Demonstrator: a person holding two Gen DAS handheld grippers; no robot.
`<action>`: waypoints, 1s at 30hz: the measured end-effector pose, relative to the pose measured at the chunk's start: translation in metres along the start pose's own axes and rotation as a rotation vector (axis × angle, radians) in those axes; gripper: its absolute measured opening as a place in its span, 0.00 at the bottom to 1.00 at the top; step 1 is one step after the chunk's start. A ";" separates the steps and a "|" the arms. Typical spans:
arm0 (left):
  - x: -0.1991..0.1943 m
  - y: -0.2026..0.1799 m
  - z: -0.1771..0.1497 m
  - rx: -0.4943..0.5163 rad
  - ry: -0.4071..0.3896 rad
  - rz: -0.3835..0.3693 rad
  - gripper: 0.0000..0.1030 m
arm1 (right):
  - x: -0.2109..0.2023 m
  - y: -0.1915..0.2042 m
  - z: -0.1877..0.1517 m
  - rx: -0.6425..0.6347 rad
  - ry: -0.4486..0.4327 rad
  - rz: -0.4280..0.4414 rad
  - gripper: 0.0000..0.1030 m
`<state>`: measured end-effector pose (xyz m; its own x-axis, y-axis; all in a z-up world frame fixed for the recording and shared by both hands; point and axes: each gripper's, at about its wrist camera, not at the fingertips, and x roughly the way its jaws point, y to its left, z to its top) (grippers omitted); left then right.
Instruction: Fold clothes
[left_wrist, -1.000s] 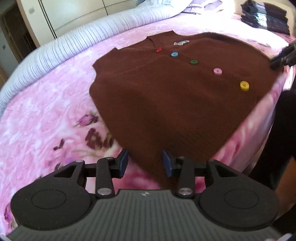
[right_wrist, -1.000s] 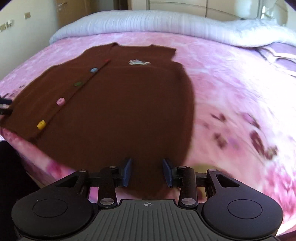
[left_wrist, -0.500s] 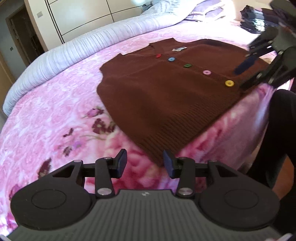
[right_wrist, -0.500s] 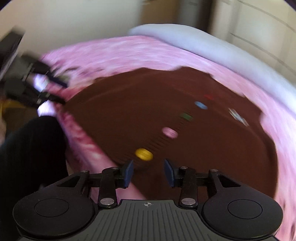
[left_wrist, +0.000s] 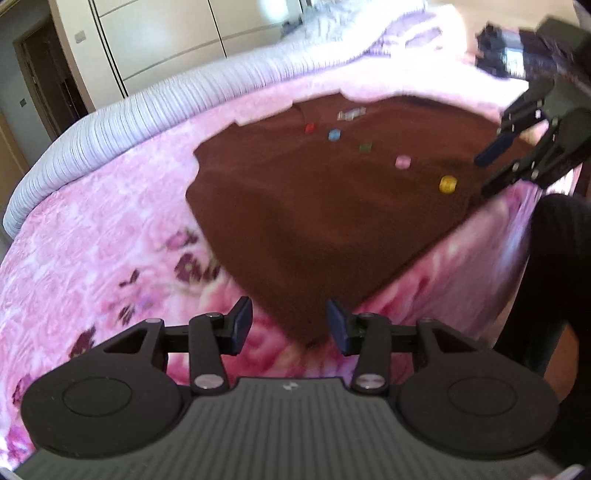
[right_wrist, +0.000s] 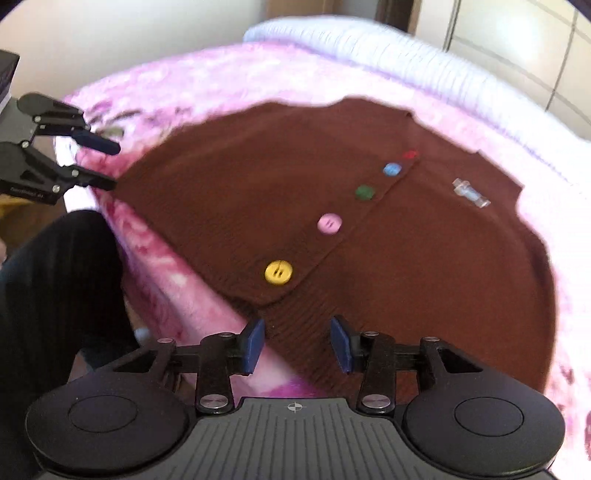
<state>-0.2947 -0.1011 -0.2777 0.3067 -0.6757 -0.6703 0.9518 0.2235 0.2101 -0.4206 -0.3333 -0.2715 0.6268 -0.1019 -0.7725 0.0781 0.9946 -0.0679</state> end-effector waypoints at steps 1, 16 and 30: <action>0.003 -0.001 0.001 -0.005 0.000 -0.004 0.40 | -0.002 -0.003 -0.002 0.015 -0.009 -0.020 0.42; 0.021 -0.006 -0.009 0.012 0.082 0.013 0.39 | -0.058 -0.079 -0.090 0.342 0.061 -0.232 0.42; 0.023 -0.014 0.010 0.001 0.059 -0.006 0.38 | -0.053 -0.104 -0.076 0.473 -0.059 -0.256 0.42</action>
<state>-0.3007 -0.1266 -0.2894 0.3001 -0.6345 -0.7123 0.9536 0.2189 0.2068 -0.5209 -0.4303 -0.2719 0.5837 -0.3543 -0.7306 0.5658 0.8229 0.0530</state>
